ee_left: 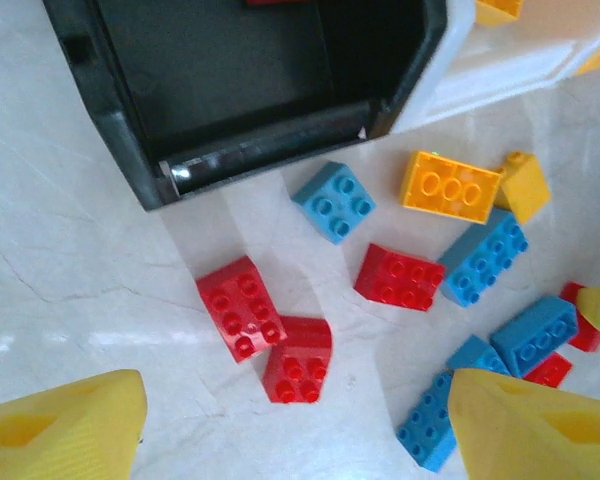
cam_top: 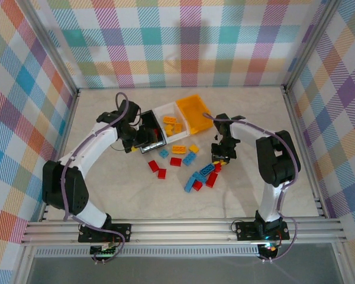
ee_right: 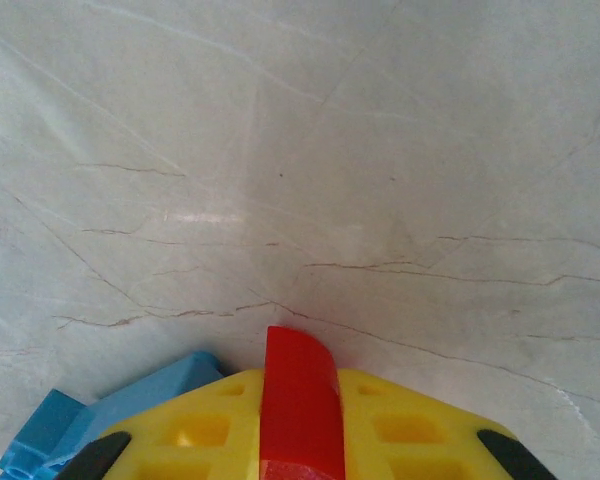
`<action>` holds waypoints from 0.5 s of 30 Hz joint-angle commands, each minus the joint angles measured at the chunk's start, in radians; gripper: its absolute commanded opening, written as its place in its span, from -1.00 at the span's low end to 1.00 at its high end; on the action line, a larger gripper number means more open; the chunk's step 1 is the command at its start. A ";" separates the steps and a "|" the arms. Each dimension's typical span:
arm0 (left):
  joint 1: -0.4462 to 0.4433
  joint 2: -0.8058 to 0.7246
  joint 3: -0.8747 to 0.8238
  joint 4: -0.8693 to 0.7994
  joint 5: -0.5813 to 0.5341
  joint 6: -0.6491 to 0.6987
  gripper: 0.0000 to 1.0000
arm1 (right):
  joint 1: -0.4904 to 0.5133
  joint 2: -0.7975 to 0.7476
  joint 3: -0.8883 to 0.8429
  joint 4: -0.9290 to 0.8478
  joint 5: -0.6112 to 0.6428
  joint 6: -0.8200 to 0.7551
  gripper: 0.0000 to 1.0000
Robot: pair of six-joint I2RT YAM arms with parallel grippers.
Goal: Sort the legos into containers by color
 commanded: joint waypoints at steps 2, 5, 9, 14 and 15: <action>-0.008 -0.069 -0.037 0.054 0.090 -0.036 0.63 | -0.006 -0.091 0.062 -0.050 -0.034 0.042 -0.58; 0.004 -0.105 -0.045 0.054 0.097 -0.047 0.66 | -0.005 -0.143 0.125 -0.038 -0.143 0.093 -0.58; 0.029 -0.150 -0.074 0.046 0.088 -0.074 0.67 | 0.011 -0.161 0.173 0.100 -0.326 0.191 -0.56; 0.058 -0.219 -0.120 0.029 0.061 -0.106 0.67 | 0.056 -0.070 0.269 0.280 -0.448 0.279 -0.56; 0.062 -0.235 -0.130 0.023 0.056 -0.110 0.67 | 0.071 -0.037 0.303 0.303 -0.468 0.292 -0.56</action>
